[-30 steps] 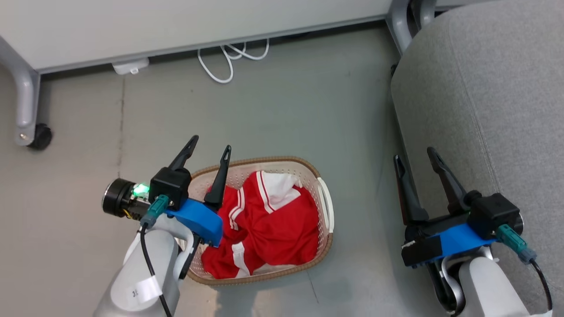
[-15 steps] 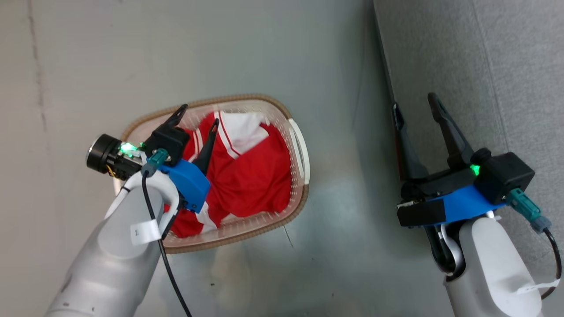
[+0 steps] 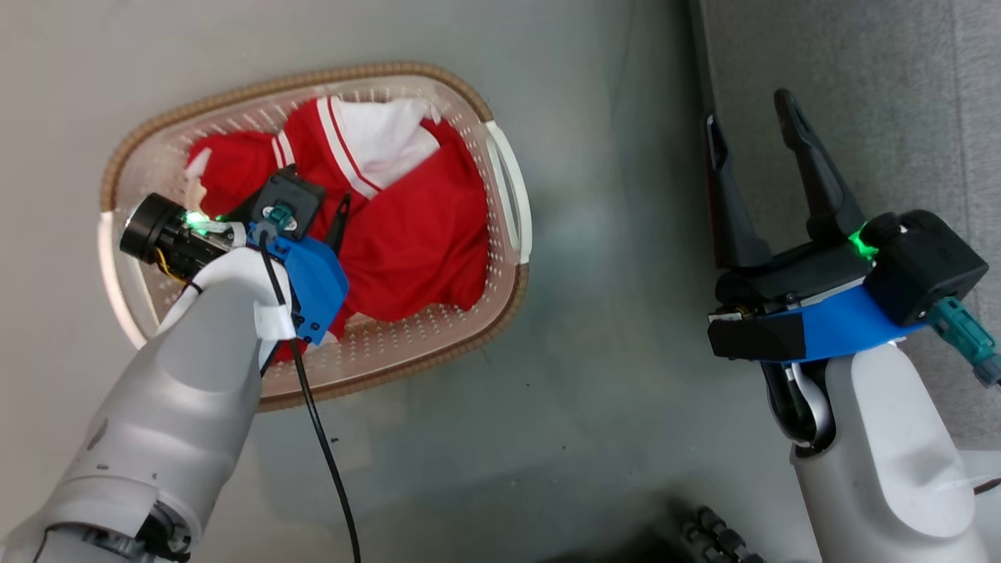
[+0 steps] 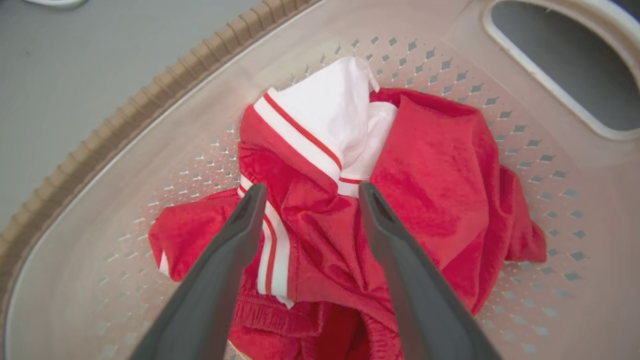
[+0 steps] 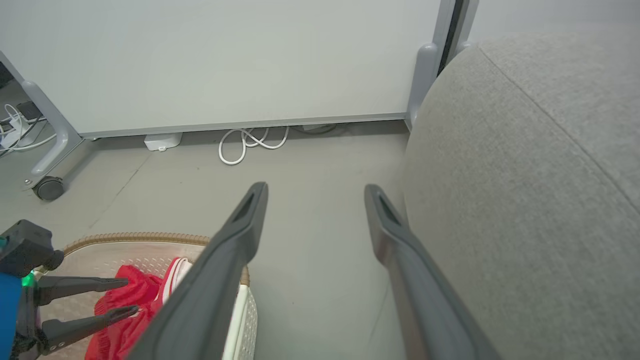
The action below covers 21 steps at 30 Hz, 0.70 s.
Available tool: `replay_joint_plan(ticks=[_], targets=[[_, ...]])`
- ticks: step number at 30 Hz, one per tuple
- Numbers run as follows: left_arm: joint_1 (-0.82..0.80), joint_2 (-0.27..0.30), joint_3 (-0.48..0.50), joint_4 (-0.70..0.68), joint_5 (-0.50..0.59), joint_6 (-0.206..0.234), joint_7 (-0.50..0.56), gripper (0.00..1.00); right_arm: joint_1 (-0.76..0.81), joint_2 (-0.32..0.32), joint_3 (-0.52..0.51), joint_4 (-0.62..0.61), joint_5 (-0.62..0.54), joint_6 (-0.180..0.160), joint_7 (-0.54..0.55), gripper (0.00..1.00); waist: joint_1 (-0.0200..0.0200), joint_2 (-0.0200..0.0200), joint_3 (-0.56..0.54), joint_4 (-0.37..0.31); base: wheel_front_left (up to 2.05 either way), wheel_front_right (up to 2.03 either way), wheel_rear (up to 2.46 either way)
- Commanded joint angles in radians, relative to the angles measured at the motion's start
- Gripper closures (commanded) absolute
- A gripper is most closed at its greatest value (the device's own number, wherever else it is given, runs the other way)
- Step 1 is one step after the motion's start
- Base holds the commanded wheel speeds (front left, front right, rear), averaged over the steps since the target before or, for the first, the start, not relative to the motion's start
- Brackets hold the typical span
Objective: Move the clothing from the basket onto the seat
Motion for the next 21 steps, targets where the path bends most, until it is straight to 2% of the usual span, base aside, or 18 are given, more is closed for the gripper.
replay_joint_plan(ticks=[1, 14, 20, 21], targets=[[-0.026, 0.0, -0.017, 0.014, -0.014, -0.001, 0.009, 0.0, -0.021, -0.002, 0.003, -0.01, -0.005, 0.0, -0.003, 0.0, -0.0002, 0.0, 0.051, -0.014, 0.0, 0.0, 0.0], [-0.14, 0.057, -0.117, 0.084, -0.011, -0.001, 0.081, 0.0, -0.033, -0.002, 0.013, -0.083, 0.007, 0.0, -0.003, 0.0, -0.0002, 0.0, 0.183, -0.056, 0.0, 0.0, 0.0], [-0.156, 0.051, -0.132, 0.092, -0.021, -0.001, 0.1, 0.0, -0.023, -0.002, 0.014, -0.112, 0.009, 0.0, -0.003, 0.0, -0.0002, 0.0, 0.208, -0.064, 0.0, 0.0, 0.0], [-0.161, 0.054, -0.138, 0.094, -0.015, -0.001, 0.11, 0.51, -0.022, -0.002, 0.014, -0.113, 0.009, 0.0, -0.003, 0.0, -0.0002, 0.0, 0.21, -0.064, 0.0, 0.0, 0.0]])
